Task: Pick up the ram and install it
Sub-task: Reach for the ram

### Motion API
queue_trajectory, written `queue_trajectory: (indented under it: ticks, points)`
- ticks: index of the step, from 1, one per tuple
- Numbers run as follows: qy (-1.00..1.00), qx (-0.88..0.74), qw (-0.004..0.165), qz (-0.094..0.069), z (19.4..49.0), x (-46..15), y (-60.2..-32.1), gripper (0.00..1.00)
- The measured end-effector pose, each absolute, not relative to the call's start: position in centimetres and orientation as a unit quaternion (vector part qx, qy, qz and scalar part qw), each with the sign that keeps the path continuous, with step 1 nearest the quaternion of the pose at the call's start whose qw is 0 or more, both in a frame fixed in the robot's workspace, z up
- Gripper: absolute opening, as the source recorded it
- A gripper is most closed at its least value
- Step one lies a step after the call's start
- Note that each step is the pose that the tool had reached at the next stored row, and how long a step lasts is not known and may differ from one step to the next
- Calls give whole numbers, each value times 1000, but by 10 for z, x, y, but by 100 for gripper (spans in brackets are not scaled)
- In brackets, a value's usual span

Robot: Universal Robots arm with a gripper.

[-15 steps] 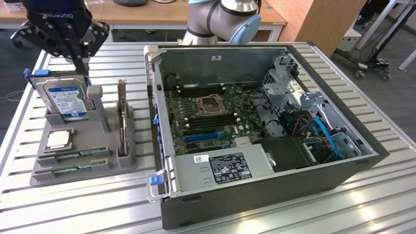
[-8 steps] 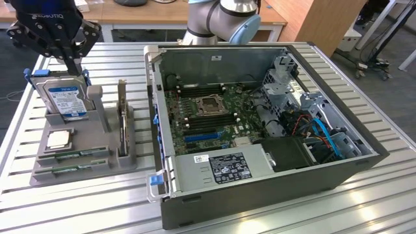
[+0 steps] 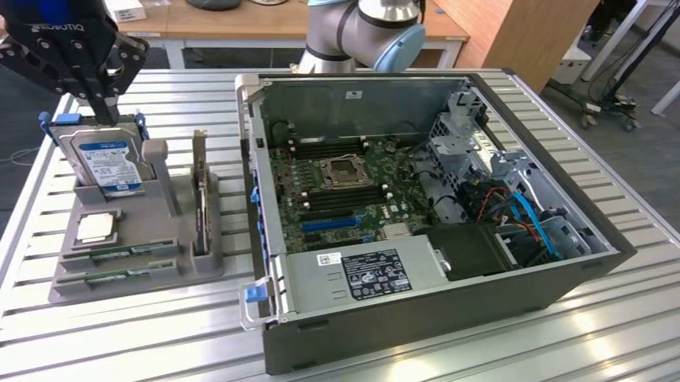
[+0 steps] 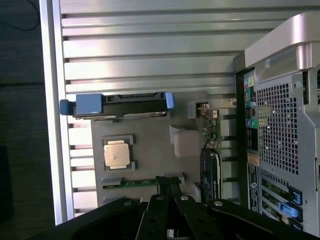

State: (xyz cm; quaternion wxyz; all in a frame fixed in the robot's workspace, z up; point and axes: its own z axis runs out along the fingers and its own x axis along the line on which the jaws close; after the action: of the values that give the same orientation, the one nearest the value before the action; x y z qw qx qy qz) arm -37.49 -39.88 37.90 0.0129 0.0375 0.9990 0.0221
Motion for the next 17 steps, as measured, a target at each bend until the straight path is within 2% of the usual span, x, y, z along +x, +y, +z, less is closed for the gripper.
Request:
queue_trajectory:
  ticks: [17]
  points:
    - [999, 38, 13, 22, 378, -386, -402, 10]
